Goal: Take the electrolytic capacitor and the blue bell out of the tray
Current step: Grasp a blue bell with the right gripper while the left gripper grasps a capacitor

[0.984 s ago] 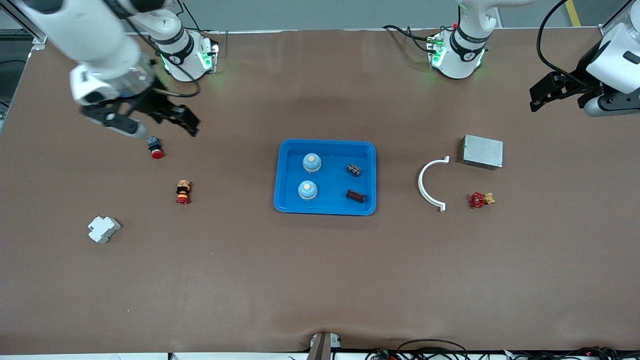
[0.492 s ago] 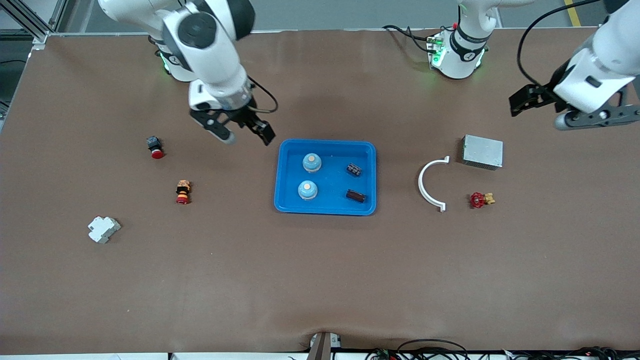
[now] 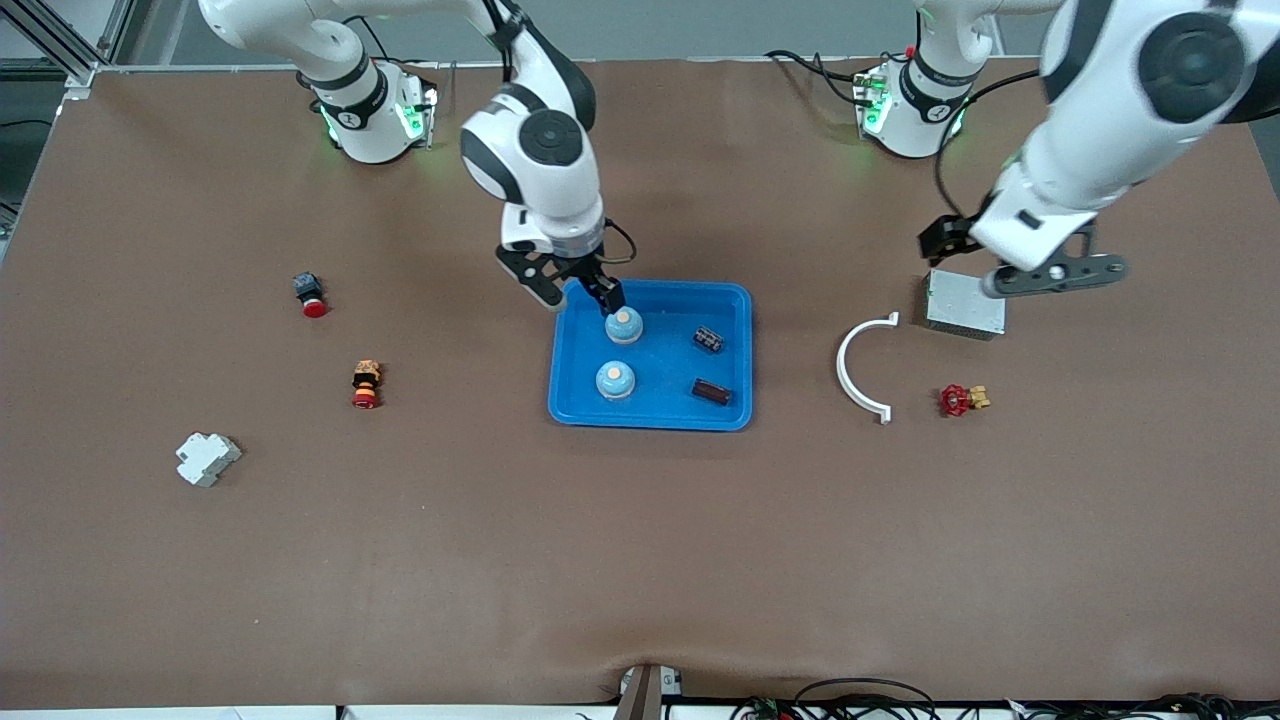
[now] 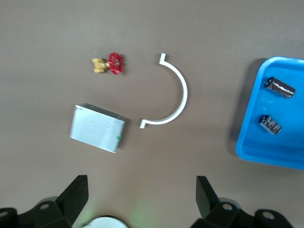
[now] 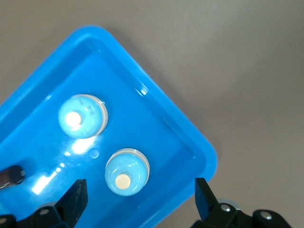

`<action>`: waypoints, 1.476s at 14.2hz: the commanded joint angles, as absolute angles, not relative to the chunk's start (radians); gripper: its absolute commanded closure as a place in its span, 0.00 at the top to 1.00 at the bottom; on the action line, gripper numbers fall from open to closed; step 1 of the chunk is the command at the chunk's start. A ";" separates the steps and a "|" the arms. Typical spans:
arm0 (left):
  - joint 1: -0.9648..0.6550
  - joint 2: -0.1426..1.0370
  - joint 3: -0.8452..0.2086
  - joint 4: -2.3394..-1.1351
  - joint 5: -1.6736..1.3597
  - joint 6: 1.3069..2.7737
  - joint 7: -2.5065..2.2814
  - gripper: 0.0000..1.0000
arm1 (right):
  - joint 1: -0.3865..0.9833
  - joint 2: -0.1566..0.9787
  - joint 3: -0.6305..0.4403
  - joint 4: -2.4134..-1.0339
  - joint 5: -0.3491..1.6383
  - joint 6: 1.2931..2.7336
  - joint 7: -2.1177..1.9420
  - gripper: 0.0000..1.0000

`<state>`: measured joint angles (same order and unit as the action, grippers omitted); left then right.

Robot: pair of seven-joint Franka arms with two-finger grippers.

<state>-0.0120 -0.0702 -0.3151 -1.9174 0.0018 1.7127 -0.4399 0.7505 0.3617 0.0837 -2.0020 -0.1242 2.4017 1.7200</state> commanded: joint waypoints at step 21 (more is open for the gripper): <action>-0.172 0.520 -0.581 -1.985 0.426 2.379 -1.860 0.80 | 0.795 0.663 0.069 -1.778 -0.193 2.450 1.911 1.00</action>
